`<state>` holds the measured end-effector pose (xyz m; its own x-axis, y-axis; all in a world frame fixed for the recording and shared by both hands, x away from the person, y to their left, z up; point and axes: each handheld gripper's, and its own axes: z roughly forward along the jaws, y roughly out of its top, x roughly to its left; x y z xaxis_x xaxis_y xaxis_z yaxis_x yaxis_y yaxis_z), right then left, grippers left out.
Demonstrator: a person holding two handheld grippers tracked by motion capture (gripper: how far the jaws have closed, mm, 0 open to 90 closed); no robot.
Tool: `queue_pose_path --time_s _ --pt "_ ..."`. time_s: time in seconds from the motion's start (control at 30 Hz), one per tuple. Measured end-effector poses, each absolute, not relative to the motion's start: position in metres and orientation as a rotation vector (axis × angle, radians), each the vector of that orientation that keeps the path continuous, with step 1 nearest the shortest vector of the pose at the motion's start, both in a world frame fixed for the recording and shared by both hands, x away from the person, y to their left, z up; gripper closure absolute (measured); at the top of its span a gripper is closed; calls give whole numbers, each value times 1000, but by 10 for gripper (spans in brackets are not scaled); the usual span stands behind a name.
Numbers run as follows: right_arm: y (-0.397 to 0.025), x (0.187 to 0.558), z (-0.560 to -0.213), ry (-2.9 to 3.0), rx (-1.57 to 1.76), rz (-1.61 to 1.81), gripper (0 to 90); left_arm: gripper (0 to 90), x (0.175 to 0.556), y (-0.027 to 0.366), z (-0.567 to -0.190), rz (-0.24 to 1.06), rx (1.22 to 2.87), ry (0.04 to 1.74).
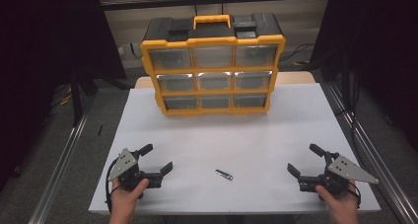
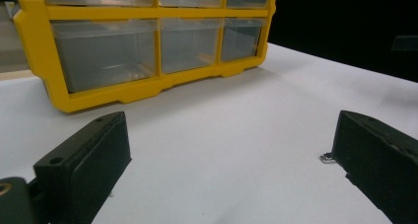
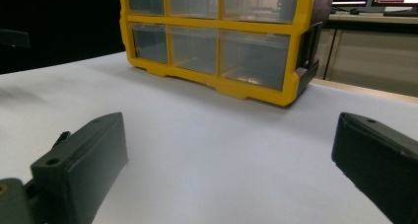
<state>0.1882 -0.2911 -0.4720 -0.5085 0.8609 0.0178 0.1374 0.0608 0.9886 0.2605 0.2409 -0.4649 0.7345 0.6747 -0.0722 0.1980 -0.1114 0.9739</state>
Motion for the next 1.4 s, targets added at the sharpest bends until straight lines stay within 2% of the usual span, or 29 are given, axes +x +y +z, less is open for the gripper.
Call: queue_pose_path --time_s 0.1,0.2,0.43,0.83,1.4 --pt "-292 188 -472 1729 1002 1497 1 14 260 236 -465 434 1635 727" --pt "-292 188 -471 1715 1009 1495 2 14 261 236 -462 467 1700 704" --pt "-294 188 -471 1727 1002 1498 2 12 269 227 -459 470 1670 723" --pt "-294 187 -470 1720 999 1501 2 13 284 214 -454 543 1663 839" --pt "-292 187 -470 1733 993 1509 3 14 308 192 -445 629 1589 910"
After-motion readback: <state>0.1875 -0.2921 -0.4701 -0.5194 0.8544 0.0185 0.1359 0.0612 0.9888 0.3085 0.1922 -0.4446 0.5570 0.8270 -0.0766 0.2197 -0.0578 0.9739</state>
